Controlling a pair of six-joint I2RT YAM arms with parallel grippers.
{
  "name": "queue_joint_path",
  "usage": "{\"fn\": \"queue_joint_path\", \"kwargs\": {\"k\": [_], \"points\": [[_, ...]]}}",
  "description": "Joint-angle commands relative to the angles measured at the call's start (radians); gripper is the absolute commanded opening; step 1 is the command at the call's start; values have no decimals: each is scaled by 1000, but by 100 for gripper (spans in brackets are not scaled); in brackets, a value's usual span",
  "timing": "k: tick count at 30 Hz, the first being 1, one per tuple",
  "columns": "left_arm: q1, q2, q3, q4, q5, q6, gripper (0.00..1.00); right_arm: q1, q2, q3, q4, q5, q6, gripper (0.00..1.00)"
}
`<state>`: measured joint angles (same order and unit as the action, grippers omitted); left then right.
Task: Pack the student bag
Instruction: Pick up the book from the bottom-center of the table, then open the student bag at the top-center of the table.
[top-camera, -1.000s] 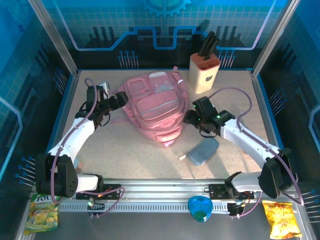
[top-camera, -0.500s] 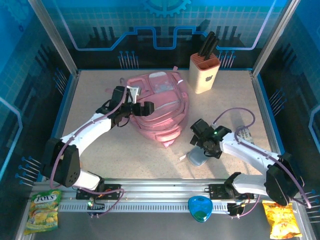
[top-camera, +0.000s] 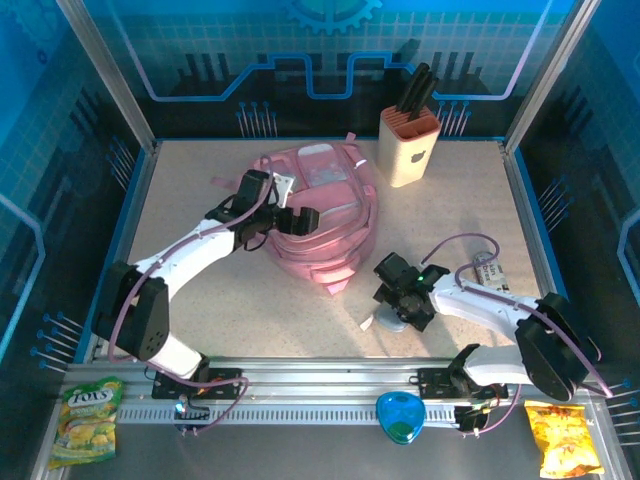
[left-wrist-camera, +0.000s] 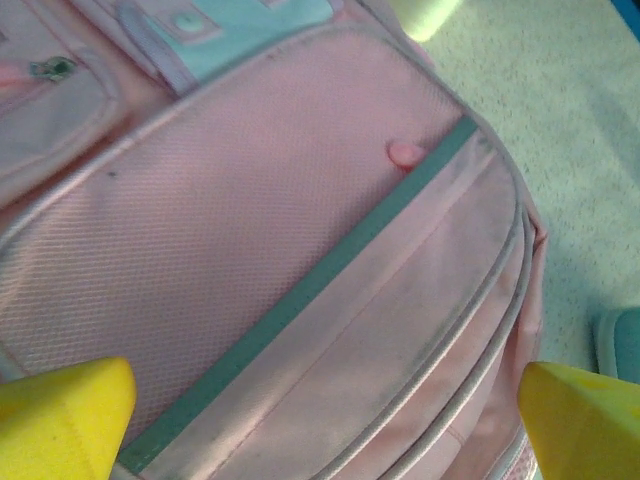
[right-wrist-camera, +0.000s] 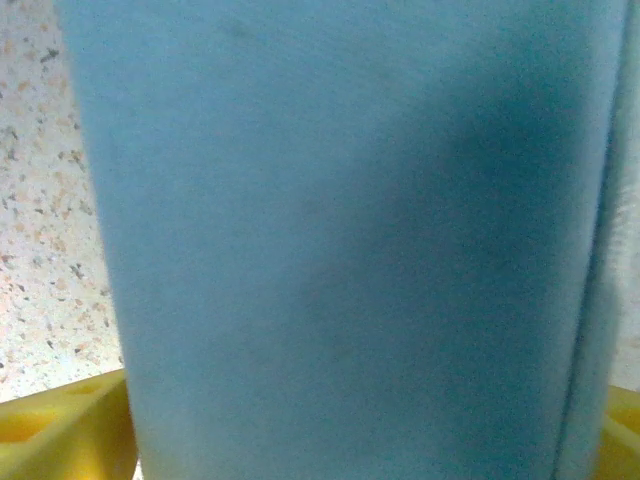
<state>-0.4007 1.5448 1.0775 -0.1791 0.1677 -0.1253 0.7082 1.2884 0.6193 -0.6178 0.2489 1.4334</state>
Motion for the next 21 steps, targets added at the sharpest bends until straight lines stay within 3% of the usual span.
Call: {"fn": "queue_joint_path", "kwargs": {"k": [1,9,15,21], "points": [[-40,35,63,-60,-25,109,96,13,14,-17,16,-4,18,82],[-99,215,265,-272,-74,338,82,-5,-28,-10,32,49,-85,63],[-146,326,404,-426,-109,513,74,-40,-59,-24,69,46,-147,58],[-169,399,491,-508,-153,569,73,-59,-64,-45,110,26,-164,56]]}}
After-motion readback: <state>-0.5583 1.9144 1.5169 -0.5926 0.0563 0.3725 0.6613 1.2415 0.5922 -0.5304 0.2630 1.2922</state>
